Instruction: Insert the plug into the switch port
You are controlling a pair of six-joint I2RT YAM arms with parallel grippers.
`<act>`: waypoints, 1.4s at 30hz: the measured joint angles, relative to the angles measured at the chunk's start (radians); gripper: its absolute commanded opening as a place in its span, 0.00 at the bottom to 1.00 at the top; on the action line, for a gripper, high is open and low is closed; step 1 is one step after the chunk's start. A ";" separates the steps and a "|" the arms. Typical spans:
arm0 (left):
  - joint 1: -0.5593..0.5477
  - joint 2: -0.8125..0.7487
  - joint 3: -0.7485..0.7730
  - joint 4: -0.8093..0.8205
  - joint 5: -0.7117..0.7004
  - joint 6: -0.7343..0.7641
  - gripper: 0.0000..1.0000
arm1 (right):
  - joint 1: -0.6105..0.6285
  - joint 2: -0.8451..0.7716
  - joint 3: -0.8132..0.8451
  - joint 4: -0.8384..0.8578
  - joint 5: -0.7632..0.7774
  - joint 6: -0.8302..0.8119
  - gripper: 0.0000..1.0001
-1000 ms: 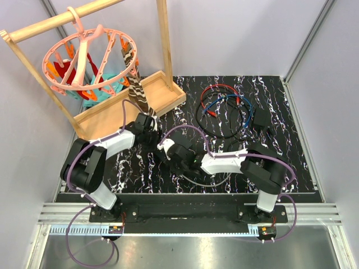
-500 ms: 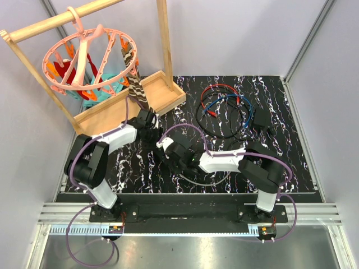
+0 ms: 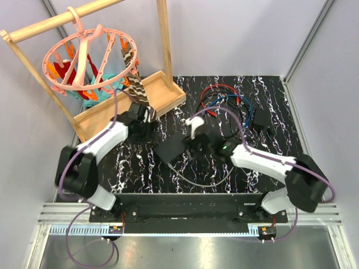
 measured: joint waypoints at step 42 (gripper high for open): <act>0.000 -0.851 -0.410 0.028 -0.145 -0.035 0.99 | -0.626 0.834 0.925 -0.416 -0.264 -0.393 0.29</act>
